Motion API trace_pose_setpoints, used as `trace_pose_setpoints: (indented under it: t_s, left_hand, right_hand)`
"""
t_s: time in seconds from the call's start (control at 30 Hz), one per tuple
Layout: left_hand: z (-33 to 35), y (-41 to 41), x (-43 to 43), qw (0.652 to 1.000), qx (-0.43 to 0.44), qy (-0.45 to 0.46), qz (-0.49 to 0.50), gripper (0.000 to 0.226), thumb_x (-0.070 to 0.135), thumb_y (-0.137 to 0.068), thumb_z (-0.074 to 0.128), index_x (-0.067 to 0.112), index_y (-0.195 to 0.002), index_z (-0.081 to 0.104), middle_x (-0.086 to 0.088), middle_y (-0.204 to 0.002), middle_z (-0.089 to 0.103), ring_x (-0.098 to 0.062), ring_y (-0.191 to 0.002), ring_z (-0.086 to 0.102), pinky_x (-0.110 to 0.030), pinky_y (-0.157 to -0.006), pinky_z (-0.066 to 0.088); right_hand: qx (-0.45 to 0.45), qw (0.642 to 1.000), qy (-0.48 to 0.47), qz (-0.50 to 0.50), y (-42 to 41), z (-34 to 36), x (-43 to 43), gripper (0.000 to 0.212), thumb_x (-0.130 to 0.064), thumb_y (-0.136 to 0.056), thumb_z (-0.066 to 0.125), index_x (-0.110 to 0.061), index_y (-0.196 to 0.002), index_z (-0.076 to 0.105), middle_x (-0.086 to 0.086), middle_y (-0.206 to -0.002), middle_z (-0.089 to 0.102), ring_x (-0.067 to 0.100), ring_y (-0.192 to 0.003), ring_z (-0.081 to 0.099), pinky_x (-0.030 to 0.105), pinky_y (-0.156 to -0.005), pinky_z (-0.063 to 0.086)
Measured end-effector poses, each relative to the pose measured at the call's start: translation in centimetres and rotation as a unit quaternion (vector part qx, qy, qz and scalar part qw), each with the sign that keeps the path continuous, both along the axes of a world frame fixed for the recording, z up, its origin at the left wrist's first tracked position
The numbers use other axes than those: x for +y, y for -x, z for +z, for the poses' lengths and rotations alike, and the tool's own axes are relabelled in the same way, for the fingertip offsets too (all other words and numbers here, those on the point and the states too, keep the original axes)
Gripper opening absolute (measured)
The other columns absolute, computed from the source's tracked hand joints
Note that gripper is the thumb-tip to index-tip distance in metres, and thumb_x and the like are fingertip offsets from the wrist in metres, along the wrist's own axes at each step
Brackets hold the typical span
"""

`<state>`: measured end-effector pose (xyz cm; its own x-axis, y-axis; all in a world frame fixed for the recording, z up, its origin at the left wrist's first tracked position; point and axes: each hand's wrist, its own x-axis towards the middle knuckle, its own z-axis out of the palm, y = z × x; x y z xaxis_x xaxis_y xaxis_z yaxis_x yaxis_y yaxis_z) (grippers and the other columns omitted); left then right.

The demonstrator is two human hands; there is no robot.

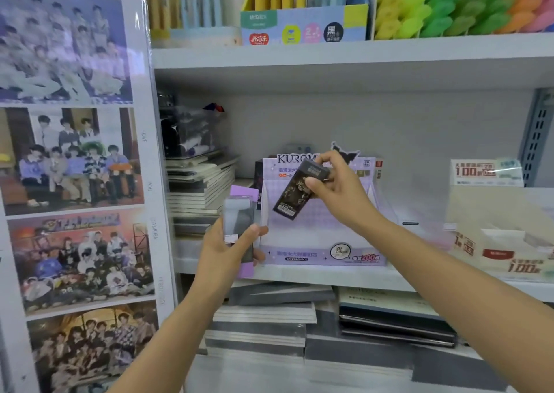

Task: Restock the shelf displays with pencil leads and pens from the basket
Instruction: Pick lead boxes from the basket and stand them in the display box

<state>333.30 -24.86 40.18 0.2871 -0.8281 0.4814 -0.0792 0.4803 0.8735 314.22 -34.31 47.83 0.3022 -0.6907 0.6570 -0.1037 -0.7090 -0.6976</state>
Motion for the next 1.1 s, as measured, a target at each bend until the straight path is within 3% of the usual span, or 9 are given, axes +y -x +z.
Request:
trace_pose_setpoints:
  t_s: [0.07,0.13,0.27,0.43,0.67,0.83,1.0,1.1]
  left_hand:
    - [-0.1,0.0,-0.2,1.0,-0.005,-0.006,-0.008,0.023,0.023,-0.092,0.065,0.02,-0.114,0.059,-0.002,-0.097,0.076,-0.023,-0.061,0.067,-0.026,-0.058,0.056]
    - [-0.4,-0.1,-0.3,1.0,-0.017,-0.008,-0.013,0.027,0.023,-0.091,0.065,0.021,-0.117,0.058,-0.002,-0.097,0.076,-0.024,-0.061,0.067,-0.028,-0.059,0.056]
    - [-0.9,-0.4,-0.5,0.998,-0.058,0.019,-0.001,0.022,0.024,-0.09,0.066,0.028,-0.111,0.06,-0.003,-0.094,0.075,-0.019,-0.061,0.067,-0.026,-0.058,0.055]
    - [-1.3,-0.3,-0.9,0.998,-0.063,0.026,0.005,0.019,0.023,-0.091,0.066,0.025,-0.109,0.061,-0.004,-0.09,0.074,-0.018,-0.057,0.065,-0.027,-0.056,0.055]
    - [-1.3,-0.4,-1.0,0.998,-0.054,0.016,-0.002,0.022,0.022,-0.09,0.066,0.026,-0.111,0.06,-0.005,-0.088,0.075,-0.019,-0.054,0.062,-0.028,-0.057,0.055]
    - [-1.2,-0.5,-0.9,0.999,-0.031,-0.007,-0.014,0.03,0.023,-0.085,0.072,0.026,-0.113,0.06,-0.006,-0.091,0.074,-0.022,-0.055,0.062,-0.03,-0.058,0.055]
    - [-0.8,-0.2,-0.4,1.0,-0.019,-0.019,-0.003,0.034,0.019,-0.081,0.077,0.031,-0.108,0.062,0.004,-0.091,0.072,-0.021,-0.056,0.063,-0.031,-0.058,0.058]
    - [-0.6,-0.1,-0.1,0.999,-0.03,-0.014,0.031,0.034,0.021,-0.08,0.078,0.03,-0.107,0.062,0.006,-0.091,0.073,-0.023,-0.061,0.069,-0.033,-0.059,0.06]
  right_hand:
    - [0.019,1.0,0.02,-0.01,-1.2,-0.1,-0.4,0.024,0.001,-0.093,0.056,-0.02,-0.098,0.045,0.02,-0.101,0.065,0.028,-0.084,0.07,0.042,-0.074,0.06]
    - [0.059,0.997,0.036,-0.029,-2.1,-1.0,-0.9,0.021,-0.002,-0.093,0.057,-0.018,-0.099,0.045,0.019,-0.099,0.065,0.03,-0.083,0.07,0.05,-0.077,0.057]
    - [0.093,0.994,0.045,-0.043,-2.4,-2.0,-1.6,0.019,-0.005,-0.093,0.058,-0.018,-0.1,0.045,0.011,-0.095,0.067,0.022,-0.083,0.071,0.049,-0.074,0.057]
    - [0.155,0.986,0.051,-0.036,-2.6,-0.9,-2.4,0.019,-0.005,-0.092,0.06,-0.014,-0.102,0.047,0.016,-0.095,0.067,0.036,-0.082,0.068,0.053,-0.078,0.055]
    - [0.152,0.982,0.098,-0.057,-3.5,-1.1,-2.9,0.03,-0.005,-0.088,0.066,-0.02,-0.108,0.05,0.008,-0.097,0.063,0.031,-0.083,0.066,0.049,-0.078,0.055]
    - [0.14,0.967,0.188,-0.1,-4.4,-1.4,-3.0,0.023,-0.006,-0.083,0.072,-0.012,-0.104,0.065,0.002,-0.102,0.06,0.018,-0.093,0.055,0.041,-0.084,0.049]
    - [0.172,0.959,0.173,-0.148,-4.2,-1.8,-2.6,0.027,-0.012,-0.089,0.066,-0.015,-0.116,0.067,0.002,-0.105,0.049,0.015,-0.094,0.051,0.034,-0.082,0.048]
    - [0.109,0.979,0.124,-0.119,-3.3,-1.3,-1.1,0.028,-0.02,-0.091,0.066,-0.016,-0.119,0.065,0.0,-0.105,0.05,0.013,-0.092,0.051,0.026,-0.084,0.046]
